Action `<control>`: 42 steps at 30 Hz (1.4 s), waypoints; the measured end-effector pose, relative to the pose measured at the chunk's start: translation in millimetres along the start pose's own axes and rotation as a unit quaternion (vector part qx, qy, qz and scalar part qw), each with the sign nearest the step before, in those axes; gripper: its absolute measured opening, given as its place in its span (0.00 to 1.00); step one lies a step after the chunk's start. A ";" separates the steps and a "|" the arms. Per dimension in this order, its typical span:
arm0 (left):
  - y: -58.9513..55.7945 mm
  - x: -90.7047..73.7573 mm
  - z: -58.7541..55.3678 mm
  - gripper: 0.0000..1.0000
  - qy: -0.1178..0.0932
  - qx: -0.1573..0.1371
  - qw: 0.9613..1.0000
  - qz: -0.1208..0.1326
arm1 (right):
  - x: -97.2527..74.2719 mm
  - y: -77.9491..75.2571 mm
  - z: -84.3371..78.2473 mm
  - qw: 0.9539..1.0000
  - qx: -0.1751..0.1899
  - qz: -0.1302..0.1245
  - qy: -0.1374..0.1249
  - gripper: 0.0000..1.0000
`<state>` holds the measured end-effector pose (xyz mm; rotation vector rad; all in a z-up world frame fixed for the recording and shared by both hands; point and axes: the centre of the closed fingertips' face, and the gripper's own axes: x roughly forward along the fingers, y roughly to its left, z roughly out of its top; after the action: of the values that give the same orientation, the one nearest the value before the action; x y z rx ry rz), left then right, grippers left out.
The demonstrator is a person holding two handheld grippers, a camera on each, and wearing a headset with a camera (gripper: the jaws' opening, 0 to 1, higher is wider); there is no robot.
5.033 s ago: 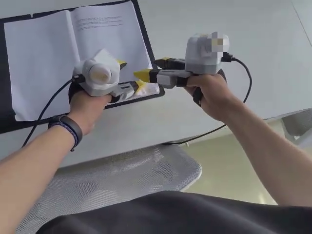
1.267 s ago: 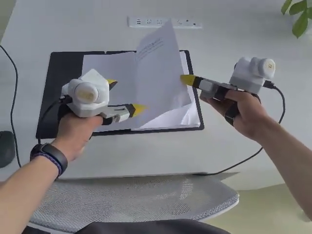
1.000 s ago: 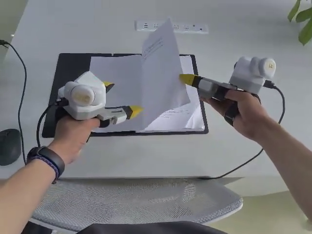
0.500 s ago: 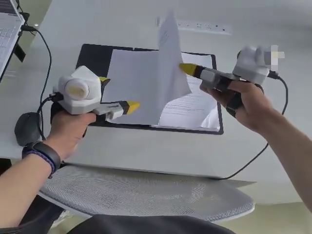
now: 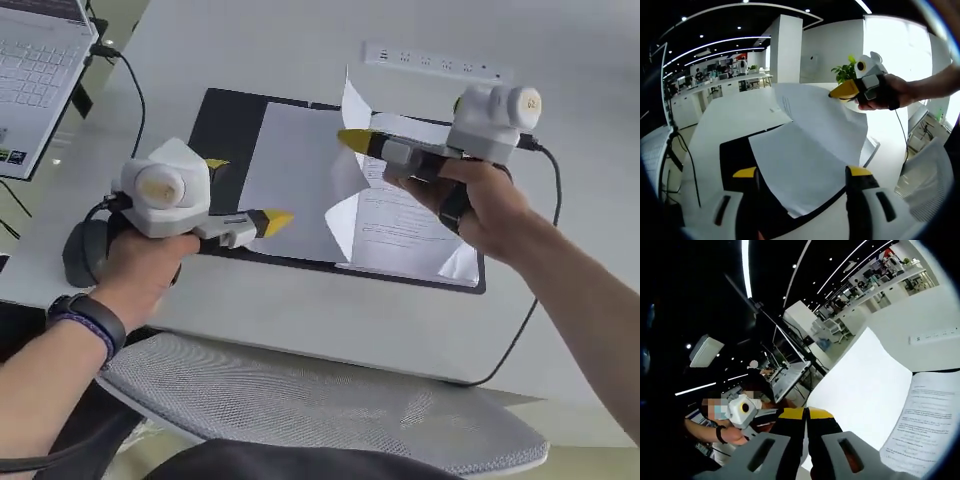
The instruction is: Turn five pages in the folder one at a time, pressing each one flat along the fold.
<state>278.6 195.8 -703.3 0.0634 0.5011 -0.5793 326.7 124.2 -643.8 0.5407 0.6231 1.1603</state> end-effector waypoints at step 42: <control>24.6 -25.0 -3.3 0.69 -0.003 -0.027 0.999 0.028 | 112.0 -46.9 -97.4 0.989 0.087 0.009 0.118 0.00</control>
<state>272.4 229.8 -696.5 0.0244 0.5075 -0.5109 320.1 222.8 -764.1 0.5609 0.9306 1.2034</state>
